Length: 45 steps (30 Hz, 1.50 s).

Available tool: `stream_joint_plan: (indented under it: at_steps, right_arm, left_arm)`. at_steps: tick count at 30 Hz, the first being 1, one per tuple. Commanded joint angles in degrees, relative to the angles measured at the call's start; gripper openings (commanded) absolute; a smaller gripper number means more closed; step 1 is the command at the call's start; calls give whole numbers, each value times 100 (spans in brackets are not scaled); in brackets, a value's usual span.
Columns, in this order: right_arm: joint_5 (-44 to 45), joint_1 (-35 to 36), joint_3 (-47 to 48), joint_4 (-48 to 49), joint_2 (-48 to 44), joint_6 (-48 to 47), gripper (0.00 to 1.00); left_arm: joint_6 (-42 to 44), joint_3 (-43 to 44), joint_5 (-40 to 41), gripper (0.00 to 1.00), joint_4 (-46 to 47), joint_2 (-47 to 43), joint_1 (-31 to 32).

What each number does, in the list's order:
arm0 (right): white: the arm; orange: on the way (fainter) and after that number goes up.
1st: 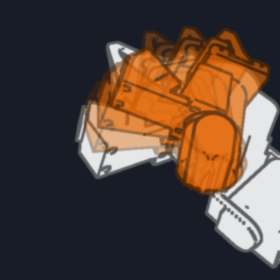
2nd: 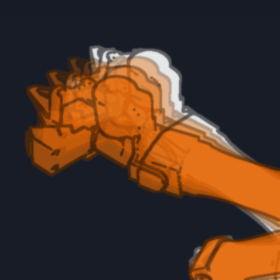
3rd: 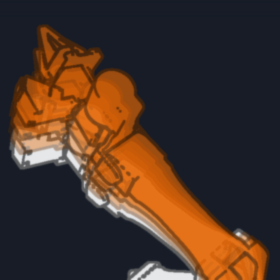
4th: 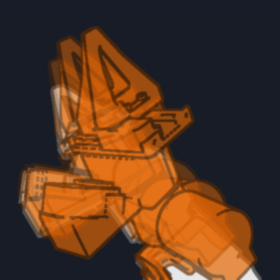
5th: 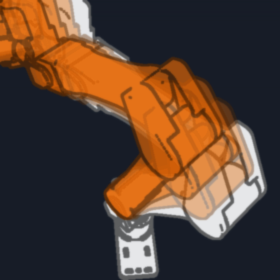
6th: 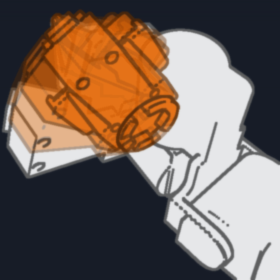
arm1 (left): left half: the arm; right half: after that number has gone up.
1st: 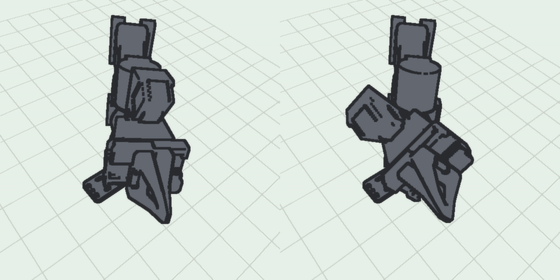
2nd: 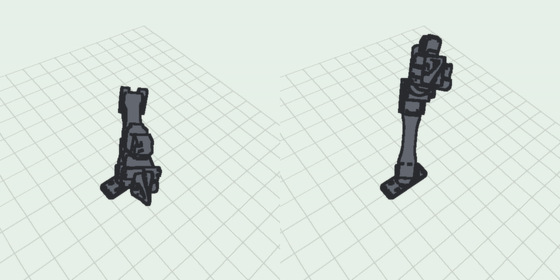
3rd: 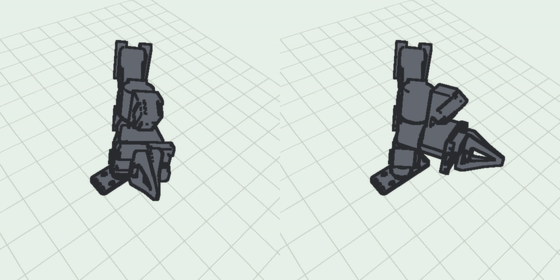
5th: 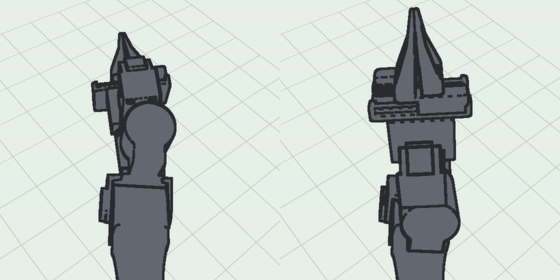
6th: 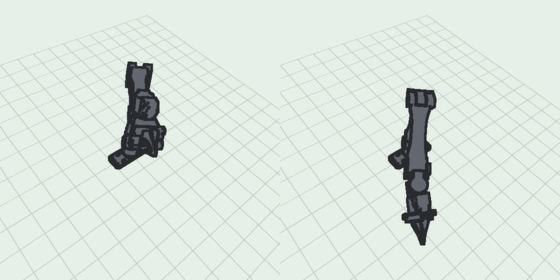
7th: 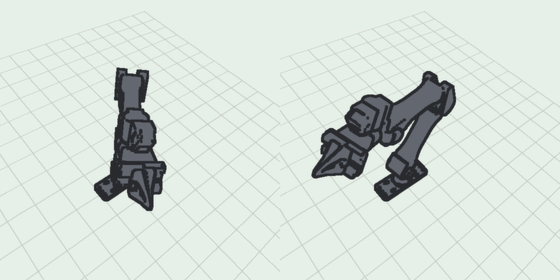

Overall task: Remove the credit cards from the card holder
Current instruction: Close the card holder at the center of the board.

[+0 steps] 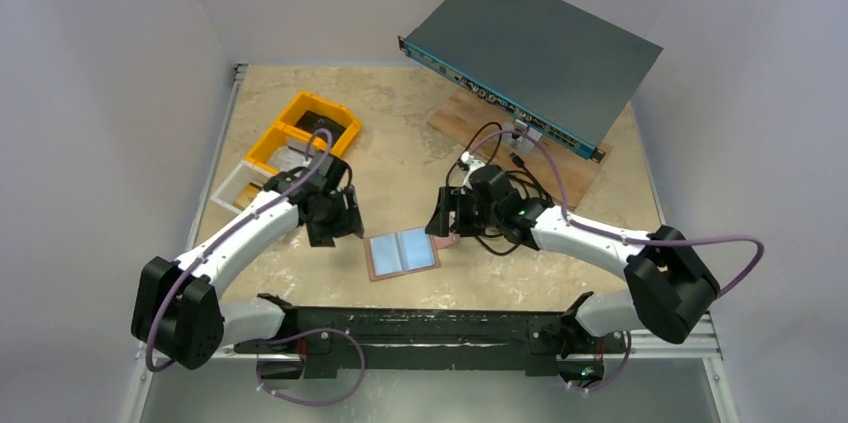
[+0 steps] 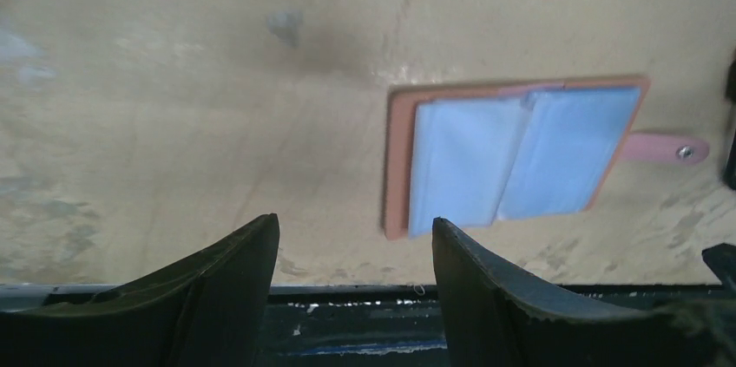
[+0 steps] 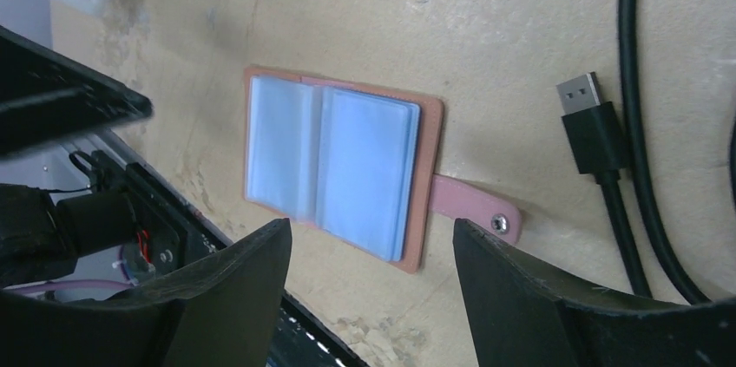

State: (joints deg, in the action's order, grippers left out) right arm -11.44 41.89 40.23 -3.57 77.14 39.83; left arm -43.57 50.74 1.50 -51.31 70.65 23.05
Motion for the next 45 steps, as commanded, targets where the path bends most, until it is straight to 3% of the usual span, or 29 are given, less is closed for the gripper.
stream_joint_plan:
  at_steps: [1,10,21,29,34,39,45]
  right_arm:
    - [332,301,448,-76,272,-99,68]
    - [582,660,881,-318,1104,-117,59]
    - [909,859,1013,-587,1675,-25,51]
    - [938,922,970,-581,1822,42,45]
    - [917,935,969,-570,1919,42,44]
    - [882,952,985,-542,1962,42,44]
    - [859,986,974,-499,1971,63,45]
  left_arm:
    - [-476,-531,-785,65,864,134,488]
    - [-592,-1506,-1623,64,2250,282,569]
    - [-652,-1803,-1868,58,2836,612,569]
    - [-710,-1679,-2006,36,2784,350,569]
    - [-751,-1550,-2039,27,2610,99,569]
    - [-762,-1403,-2060,21,2432,-82,569]
    - [-688,-1120,-1992,21,2049,-258,569]
